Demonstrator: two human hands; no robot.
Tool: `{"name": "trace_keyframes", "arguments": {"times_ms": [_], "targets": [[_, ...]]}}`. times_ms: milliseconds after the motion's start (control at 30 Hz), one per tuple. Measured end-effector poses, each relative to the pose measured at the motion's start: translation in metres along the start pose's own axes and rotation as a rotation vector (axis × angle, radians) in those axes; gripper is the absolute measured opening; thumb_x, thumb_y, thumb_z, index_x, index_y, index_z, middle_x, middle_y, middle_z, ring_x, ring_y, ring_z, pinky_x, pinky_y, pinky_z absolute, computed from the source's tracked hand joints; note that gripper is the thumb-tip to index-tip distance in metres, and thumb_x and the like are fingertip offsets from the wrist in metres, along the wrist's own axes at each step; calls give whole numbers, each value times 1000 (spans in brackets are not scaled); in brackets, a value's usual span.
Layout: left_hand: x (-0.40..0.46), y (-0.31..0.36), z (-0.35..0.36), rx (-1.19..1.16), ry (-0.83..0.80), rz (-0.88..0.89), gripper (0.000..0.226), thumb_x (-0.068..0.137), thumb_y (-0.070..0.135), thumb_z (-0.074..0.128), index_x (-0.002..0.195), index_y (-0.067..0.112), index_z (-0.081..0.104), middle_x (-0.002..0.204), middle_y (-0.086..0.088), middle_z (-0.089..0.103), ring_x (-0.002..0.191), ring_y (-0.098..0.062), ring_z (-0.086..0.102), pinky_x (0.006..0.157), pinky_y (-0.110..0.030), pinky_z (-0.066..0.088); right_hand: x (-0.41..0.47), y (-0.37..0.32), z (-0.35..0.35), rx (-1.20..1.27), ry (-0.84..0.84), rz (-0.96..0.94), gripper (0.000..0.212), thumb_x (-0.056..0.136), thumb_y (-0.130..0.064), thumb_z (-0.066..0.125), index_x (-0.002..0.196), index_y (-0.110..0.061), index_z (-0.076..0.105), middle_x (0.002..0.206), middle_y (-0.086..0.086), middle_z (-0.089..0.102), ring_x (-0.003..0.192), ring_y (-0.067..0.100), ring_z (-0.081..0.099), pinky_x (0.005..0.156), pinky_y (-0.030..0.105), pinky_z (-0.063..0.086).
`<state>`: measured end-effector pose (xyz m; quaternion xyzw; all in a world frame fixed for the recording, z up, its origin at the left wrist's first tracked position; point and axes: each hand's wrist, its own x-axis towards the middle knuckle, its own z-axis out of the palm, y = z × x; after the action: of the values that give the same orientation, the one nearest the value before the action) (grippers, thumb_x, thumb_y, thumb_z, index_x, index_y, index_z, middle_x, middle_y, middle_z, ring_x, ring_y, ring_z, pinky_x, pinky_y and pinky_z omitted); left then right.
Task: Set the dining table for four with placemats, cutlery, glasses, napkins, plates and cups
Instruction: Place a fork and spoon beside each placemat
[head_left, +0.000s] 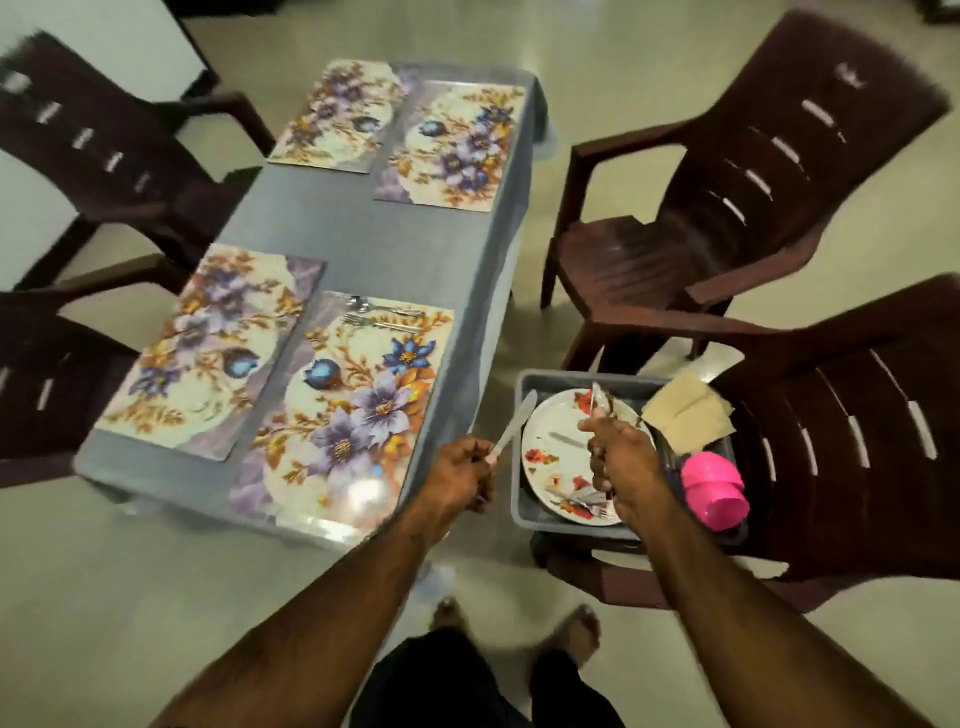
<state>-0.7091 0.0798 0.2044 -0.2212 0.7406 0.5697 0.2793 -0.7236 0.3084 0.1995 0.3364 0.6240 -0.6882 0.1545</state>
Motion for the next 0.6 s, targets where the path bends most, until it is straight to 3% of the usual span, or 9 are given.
{"name": "trace_keyframes", "arguments": {"times_ms": [67, 167, 233, 300, 333, 433, 600], "targets": [[-22, 3, -28, -37, 27, 58, 14, 103, 4, 59, 100, 12, 70, 70, -11, 63, 55, -18, 54, 49, -26, 46, -21, -23, 26, -65, -49, -39, 42, 103, -55, 58, 92, -15, 68, 55, -3, 40, 43, 11, 31, 42, 22, 25], [-45, -3, -77, -65, 44, 137, 16, 99, 0, 64, 93, 13, 72, 63, -3, 63, 48, -13, 49, 46, -24, 39, -45, -41, 75, -195, -134, -162, 42, 94, -57, 70, 86, -15, 66, 54, -2, 35, 44, 12, 29, 43, 25, 22], [-58, -11, -118, -77, 48, 164, 19, 98, -3, 64, 95, 12, 74, 60, 3, 64, 48, -11, 49, 44, -22, 38, -60, -44, 116, -265, -182, -247, 35, 93, -42, 78, 90, -7, 72, 49, -7, 49, 41, 10, 45, 40, 24, 35], [-69, -24, -160, -72, 65, 166, 24, 96, -5, 63, 96, 15, 76, 60, 7, 65, 48, -10, 50, 44, -21, 38, -72, -38, 158, -333, -267, -276, 27, 90, -26, 83, 95, -1, 75, 66, -1, 73, 65, 19, 74, 58, 26, 58], [-74, -33, -185, -81, 72, 176, 23, 96, -4, 64, 96, 15, 76, 61, 7, 65, 47, -10, 49, 44, -20, 37, -77, -34, 181, -401, -298, -287, 24, 88, -23, 84, 96, -1, 77, 72, 2, 76, 71, 21, 75, 65, 28, 60], [-88, -61, -262, -164, 68, 185, 14, 96, -4, 67, 102, 6, 76, 63, 3, 66, 47, -9, 47, 44, -17, 36, -98, -21, 255, -543, -360, -333, 13, 92, -13, 80, 89, -1, 76, 50, -11, 60, 44, -3, 49, 46, 12, 37], [-103, -97, -391, -99, 69, 208, 12, 98, 14, 74, 107, 19, 80, 78, 7, 74, 58, 1, 61, 53, -18, 46, -134, -14, 368, -645, -412, -313, 21, 93, -9, 74, 73, -11, 72, 46, -8, 54, 36, 3, 40, 38, 18, 31]]}}
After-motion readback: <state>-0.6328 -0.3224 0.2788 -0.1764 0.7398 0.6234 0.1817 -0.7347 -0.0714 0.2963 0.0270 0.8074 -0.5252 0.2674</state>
